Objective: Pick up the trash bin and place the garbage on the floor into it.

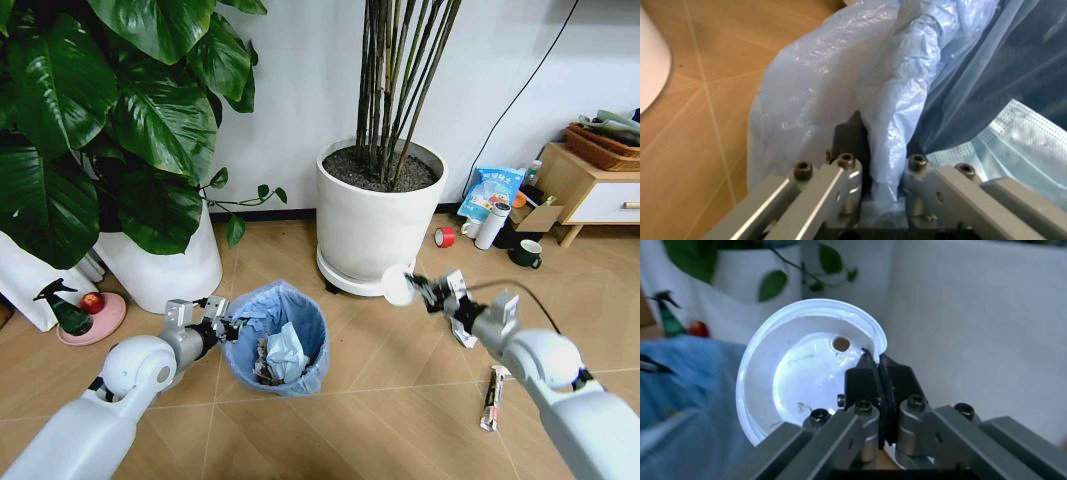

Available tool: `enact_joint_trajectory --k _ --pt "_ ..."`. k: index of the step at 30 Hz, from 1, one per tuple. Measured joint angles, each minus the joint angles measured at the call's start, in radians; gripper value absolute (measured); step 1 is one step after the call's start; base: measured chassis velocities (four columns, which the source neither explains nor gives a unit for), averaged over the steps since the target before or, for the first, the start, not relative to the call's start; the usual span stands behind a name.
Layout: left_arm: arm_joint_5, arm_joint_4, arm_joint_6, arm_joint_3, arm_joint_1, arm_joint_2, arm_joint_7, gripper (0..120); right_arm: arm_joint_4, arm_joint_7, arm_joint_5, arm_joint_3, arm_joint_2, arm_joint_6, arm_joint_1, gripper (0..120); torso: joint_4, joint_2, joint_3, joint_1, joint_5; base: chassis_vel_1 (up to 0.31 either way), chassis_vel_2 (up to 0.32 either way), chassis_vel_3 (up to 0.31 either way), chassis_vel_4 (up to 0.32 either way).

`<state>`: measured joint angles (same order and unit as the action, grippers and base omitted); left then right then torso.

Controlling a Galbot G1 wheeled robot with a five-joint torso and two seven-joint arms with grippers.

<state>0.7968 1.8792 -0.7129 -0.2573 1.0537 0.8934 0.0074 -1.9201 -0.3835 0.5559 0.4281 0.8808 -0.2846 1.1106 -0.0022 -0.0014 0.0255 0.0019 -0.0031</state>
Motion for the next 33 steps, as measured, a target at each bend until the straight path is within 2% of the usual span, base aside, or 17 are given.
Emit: enact_joint_trajectory --k 9,21,24,25,26,30,31,33 --pt "0.045 -0.042 -0.013 0.122 -0.137 0.047 -0.023 2 -0.038 0.044 0.052 -0.186 0.001 -0.031 -0.134 0 -0.0002 0.0 0.0 0.0 0.0003 0.0 0.0 0.0 0.0" --pt "0.059 -0.071 -0.022 0.174 -0.197 0.043 -0.03 2 -0.02 0.046 0.017 -0.34 0.009 -0.042 -0.202 0 -0.0001 0.0 0.0 0.0 0.0 0.0 0.0 0.0 0.0" --pt "0.06 -0.075 -0.022 0.178 -0.202 0.043 -0.03 2 -0.017 0.046 0.013 -0.373 0.012 -0.042 -0.211 10 -0.0001 0.0 0.0 0.0 -0.0001 0.0 0.0 0.0 0.0" --pt "0.06 -0.076 -0.023 0.179 -0.205 0.044 -0.03 2 -0.013 0.046 0.007 -0.385 0.012 -0.042 -0.215 16 -0.0001 0.0 0.0 0.0 0.0 0.0 0.0 0.0 0.0" --pt "0.06 -0.076 -0.023 0.179 -0.205 0.044 -0.03 2 -0.013 0.046 0.007 -0.385 0.012 -0.042 -0.215 16 -0.0001 0.0 0.0 0.0 0.0 0.0 0.0 0.0 0.0" --pt "0.063 -0.076 -0.023 0.181 -0.21 0.045 -0.032 2 -0.005 0.045 -0.001 -0.403 0.013 -0.042 -0.224 34 -0.0001 0.0 0.0 0.0 0.0 0.0 0.0 0.0 0.0" --pt "0.063 -0.076 -0.023 0.181 -0.21 0.045 -0.032 2 -0.005 0.045 -0.001 -0.403 0.013 -0.042 -0.224 34 -0.0001 0.0 0.0 0.0 0.0 0.0 0.0 0.0 0.0" --pt "0.064 -0.073 -0.023 0.181 -0.21 0.045 -0.034 2 -0.003 0.045 -0.001 -0.407 0.013 -0.042 -0.225 45 -0.0001 0.0 0.0 0.0 -0.0001 0.0 0.0 0.0 0.0"
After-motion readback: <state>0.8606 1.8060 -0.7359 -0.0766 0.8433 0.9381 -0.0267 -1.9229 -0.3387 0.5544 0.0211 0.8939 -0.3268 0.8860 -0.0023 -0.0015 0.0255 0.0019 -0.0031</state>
